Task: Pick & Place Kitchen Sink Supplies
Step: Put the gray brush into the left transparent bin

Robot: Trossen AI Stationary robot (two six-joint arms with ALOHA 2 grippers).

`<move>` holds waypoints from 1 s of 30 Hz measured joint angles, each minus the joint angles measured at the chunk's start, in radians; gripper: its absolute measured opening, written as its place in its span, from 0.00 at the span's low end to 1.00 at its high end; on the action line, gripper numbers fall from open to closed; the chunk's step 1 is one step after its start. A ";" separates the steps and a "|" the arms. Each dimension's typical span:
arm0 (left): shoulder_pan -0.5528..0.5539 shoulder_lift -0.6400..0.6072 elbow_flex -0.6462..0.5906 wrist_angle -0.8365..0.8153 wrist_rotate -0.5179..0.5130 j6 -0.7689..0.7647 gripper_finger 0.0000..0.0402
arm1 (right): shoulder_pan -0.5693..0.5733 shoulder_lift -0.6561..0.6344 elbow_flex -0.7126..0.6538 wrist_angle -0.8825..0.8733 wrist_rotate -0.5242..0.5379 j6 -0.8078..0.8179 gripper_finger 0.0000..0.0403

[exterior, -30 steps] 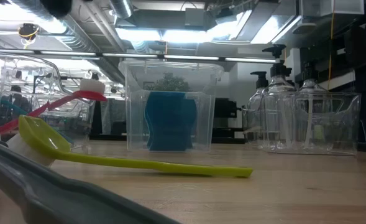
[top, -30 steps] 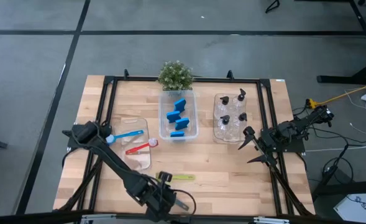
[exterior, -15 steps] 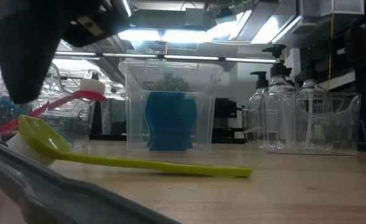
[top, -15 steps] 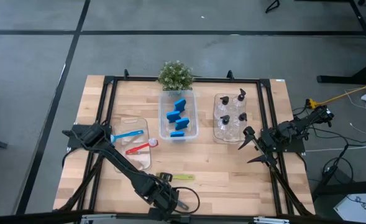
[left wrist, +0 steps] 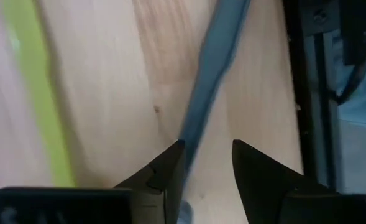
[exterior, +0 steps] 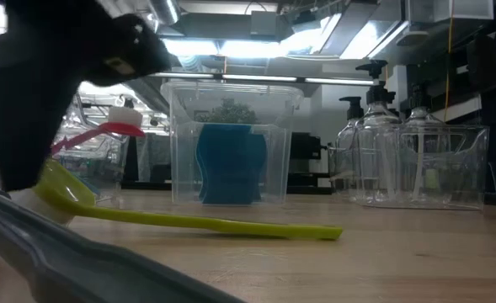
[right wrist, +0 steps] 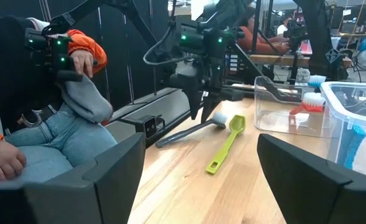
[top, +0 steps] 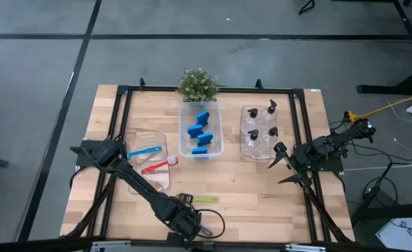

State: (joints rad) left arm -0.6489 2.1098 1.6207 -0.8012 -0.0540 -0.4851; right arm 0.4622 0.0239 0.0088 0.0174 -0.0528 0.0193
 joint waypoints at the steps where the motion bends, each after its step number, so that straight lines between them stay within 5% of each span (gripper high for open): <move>1: 0.002 0.003 0.000 0.000 0.019 -0.011 0.32 | 0.000 0.000 0.000 0.000 0.000 0.000 0.77; 12: 0.019 0.010 0.000 0.037 0.027 0.108 0.56 | 0.000 0.000 0.000 0.000 0.000 0.000 0.77; 30: 0.023 0.019 -0.002 0.039 -0.082 0.271 0.55 | 0.000 0.000 0.000 0.000 0.000 0.002 0.77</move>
State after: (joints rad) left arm -0.6256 2.1291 1.6187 -0.7626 -0.1357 -0.2146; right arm 0.4622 0.0238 0.0090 0.0174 -0.0528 0.0210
